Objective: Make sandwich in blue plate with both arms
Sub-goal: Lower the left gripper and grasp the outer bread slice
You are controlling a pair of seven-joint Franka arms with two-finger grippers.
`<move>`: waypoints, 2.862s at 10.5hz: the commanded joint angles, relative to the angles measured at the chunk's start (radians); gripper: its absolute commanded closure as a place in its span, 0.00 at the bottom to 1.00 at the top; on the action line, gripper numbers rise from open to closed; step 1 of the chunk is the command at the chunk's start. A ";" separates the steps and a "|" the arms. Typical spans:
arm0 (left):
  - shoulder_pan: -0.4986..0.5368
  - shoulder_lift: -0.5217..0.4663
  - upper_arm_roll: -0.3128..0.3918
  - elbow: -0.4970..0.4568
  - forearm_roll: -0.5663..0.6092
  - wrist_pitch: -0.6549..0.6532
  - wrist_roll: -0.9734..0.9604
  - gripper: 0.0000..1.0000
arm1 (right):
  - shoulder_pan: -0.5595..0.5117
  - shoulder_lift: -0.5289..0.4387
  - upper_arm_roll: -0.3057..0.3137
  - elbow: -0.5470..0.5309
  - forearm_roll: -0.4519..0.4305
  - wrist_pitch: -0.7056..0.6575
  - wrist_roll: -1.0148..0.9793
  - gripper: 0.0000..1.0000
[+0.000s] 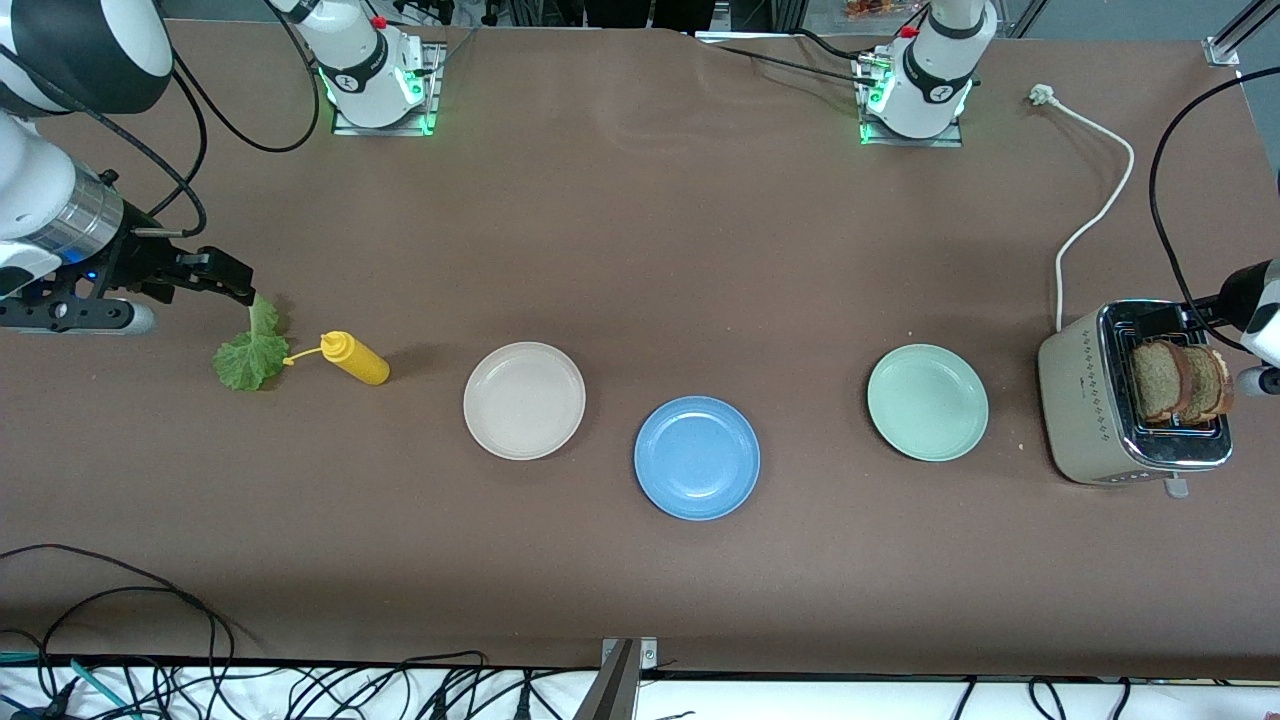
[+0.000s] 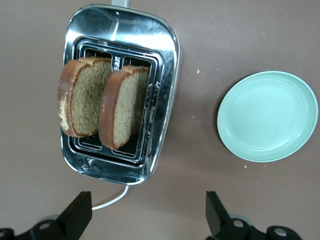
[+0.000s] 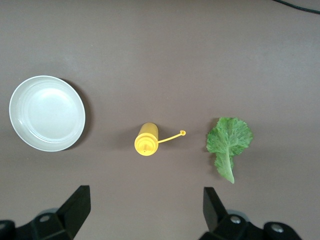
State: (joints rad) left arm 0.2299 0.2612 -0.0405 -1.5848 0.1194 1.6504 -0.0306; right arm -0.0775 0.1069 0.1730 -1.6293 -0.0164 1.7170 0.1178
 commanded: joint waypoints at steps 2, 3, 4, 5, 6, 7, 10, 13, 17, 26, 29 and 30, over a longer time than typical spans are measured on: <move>0.025 0.058 -0.006 0.029 0.000 0.040 0.043 0.00 | -0.004 -0.004 0.003 0.009 -0.013 -0.001 -0.003 0.00; 0.025 0.058 -0.006 0.029 0.002 0.040 0.049 0.00 | -0.004 -0.004 0.003 0.009 -0.013 0.001 -0.003 0.00; 0.025 0.058 -0.006 0.031 0.002 0.040 0.049 0.00 | -0.004 -0.004 0.003 0.009 -0.013 0.003 -0.003 0.00; 0.028 0.059 -0.006 0.031 0.002 0.040 0.051 0.00 | -0.004 -0.004 0.003 0.009 -0.013 0.004 -0.003 0.00; 0.029 0.062 -0.006 0.031 0.002 0.042 0.057 0.00 | -0.004 -0.003 0.003 0.009 -0.013 0.004 -0.003 0.00; 0.029 0.078 -0.006 0.031 0.003 0.072 0.066 0.00 | -0.004 -0.003 0.003 0.009 -0.013 0.010 -0.003 0.00; 0.081 0.145 -0.006 0.029 -0.045 0.164 0.170 0.00 | -0.005 -0.003 0.003 0.009 -0.013 0.012 -0.003 0.00; 0.105 0.178 -0.006 0.031 -0.064 0.193 0.215 0.00 | -0.005 -0.003 0.003 0.008 -0.013 0.012 -0.003 0.00; 0.098 0.178 -0.006 0.029 -0.052 0.192 0.216 0.48 | -0.004 -0.003 0.003 0.008 -0.013 0.012 -0.003 0.00; 0.098 0.124 -0.010 0.043 -0.052 0.092 0.207 1.00 | -0.004 -0.003 0.005 0.003 -0.013 0.009 -0.004 0.00; 0.091 0.029 -0.041 0.048 -0.053 0.010 0.207 1.00 | -0.002 -0.003 0.005 0.005 -0.013 0.009 -0.003 0.00; 0.091 0.009 -0.048 0.048 -0.053 0.000 0.207 1.00 | -0.002 -0.003 0.005 0.006 -0.013 0.010 -0.003 0.00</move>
State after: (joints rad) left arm 0.3271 0.3400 -0.0721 -1.5255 0.0729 1.6919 0.1635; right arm -0.0771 0.1080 0.1731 -1.6293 -0.0168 1.7289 0.1173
